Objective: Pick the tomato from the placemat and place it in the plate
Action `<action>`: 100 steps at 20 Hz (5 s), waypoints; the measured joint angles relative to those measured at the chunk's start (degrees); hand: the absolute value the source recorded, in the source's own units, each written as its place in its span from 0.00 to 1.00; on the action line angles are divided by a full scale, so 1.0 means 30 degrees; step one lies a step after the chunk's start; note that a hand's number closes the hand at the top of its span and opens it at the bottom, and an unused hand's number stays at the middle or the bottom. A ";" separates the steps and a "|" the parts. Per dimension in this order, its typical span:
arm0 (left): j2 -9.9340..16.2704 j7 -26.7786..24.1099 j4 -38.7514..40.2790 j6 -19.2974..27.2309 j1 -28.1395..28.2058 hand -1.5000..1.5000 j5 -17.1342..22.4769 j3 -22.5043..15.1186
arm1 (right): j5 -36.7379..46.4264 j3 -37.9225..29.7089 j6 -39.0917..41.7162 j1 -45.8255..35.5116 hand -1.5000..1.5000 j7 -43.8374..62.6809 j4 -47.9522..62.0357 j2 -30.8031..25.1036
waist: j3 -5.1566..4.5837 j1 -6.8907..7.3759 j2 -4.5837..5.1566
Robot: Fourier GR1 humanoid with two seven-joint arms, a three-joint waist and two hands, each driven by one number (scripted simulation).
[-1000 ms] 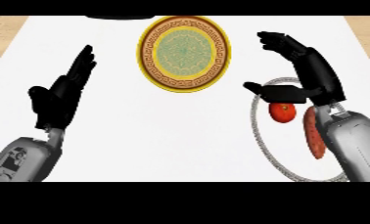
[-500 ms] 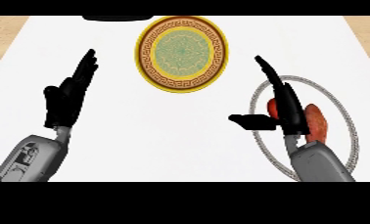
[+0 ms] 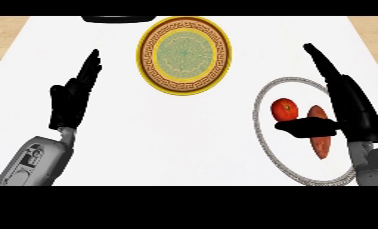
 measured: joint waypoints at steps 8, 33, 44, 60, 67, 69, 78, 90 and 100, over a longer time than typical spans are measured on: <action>-0.0076 -0.0083 -0.0177 -0.0429 0.0177 0.50 -0.0180 0.0349 | -0.2860 -0.0944 0.6368 -0.1814 0.00 0.6018 -0.1486 -0.2802 | 0.0013 0.0234 0.0070; -0.2033 0.1344 -0.1098 -0.2122 0.0234 0.50 -0.2669 0.2370 | 0.1075 -0.1200 1.1570 -0.2067 0.00 0.5086 0.4799 0.2051 | 0.0050 0.0344 0.0131; -0.2717 0.1087 -0.1173 -0.3265 0.0743 0.50 -0.3603 0.3759 | 0.3771 -0.2546 1.2042 -0.1931 1.00 0.2292 0.7804 0.3415 | 0.0050 0.0328 0.0134; -0.3835 0.0819 -0.1019 -0.4066 0.0814 0.50 -0.4711 0.4561 | 0.7603 -0.4263 0.9422 -0.2169 1.00 -0.1794 0.9211 0.3786 | 0.0046 0.0328 0.0131; -0.4019 0.1007 -0.1343 -0.4203 0.0995 0.50 -0.4984 0.4598 | 0.9443 -0.4670 0.7062 -0.3171 1.00 -0.3599 1.0057 0.3287 | 0.0056 0.0319 0.0141; -0.4066 0.1304 -0.1407 -0.4086 0.0802 0.50 -0.5041 0.4626 | 0.9585 -0.5018 0.5863 -0.3549 1.00 -0.4319 0.9554 0.3216 | 0.0065 0.0303 0.0131; -0.4198 0.1032 -0.0860 -0.4222 0.0416 0.50 -0.5071 0.4845 | 0.8707 -0.5407 0.4535 -0.5974 1.00 -0.6214 0.6754 0.4076 | 0.0048 0.0328 0.0108; -0.4168 0.1080 -0.0556 -0.4605 -0.0068 0.50 -0.5259 0.5139 | 0.8352 -0.4571 0.4612 -1.1416 1.00 -0.5178 1.1459 0.8559 | 0.0043 0.0610 0.0200; -0.4658 0.1255 -0.0431 -0.4533 -0.0537 0.50 -0.5638 0.4866 | 1.0230 -0.3912 0.1864 -1.5515 1.00 -0.5759 1.9885 1.1191 | 0.0037 0.0922 0.0344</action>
